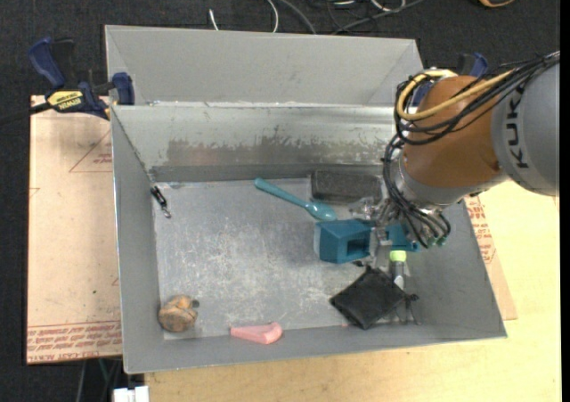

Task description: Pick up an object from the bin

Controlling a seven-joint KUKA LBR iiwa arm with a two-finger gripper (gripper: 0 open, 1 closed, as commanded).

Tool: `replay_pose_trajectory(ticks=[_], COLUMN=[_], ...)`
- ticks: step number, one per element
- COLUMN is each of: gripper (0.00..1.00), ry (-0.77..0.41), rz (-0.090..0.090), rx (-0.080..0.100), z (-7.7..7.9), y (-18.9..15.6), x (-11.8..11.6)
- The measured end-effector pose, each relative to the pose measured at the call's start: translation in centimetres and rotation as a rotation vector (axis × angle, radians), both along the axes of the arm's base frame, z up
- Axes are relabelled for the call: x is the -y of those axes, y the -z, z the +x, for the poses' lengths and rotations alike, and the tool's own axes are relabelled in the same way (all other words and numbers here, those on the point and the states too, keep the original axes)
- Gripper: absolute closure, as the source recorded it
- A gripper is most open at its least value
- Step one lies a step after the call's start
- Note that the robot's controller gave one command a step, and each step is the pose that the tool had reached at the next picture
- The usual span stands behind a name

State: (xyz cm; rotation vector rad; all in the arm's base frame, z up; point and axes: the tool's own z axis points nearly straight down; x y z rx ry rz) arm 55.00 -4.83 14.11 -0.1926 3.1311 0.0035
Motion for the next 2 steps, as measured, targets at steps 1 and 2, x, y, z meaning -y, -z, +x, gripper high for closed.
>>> replay_pose_trajectory(ticks=[1,2], gripper=[1.00,1.00], ry=[0.041,-0.007], rz=[0.001,0.001], rx=[-0.003,-0.011], z=[1.1,0.5], y=[-4.5,-9.8], x=[-0.3,0.3])
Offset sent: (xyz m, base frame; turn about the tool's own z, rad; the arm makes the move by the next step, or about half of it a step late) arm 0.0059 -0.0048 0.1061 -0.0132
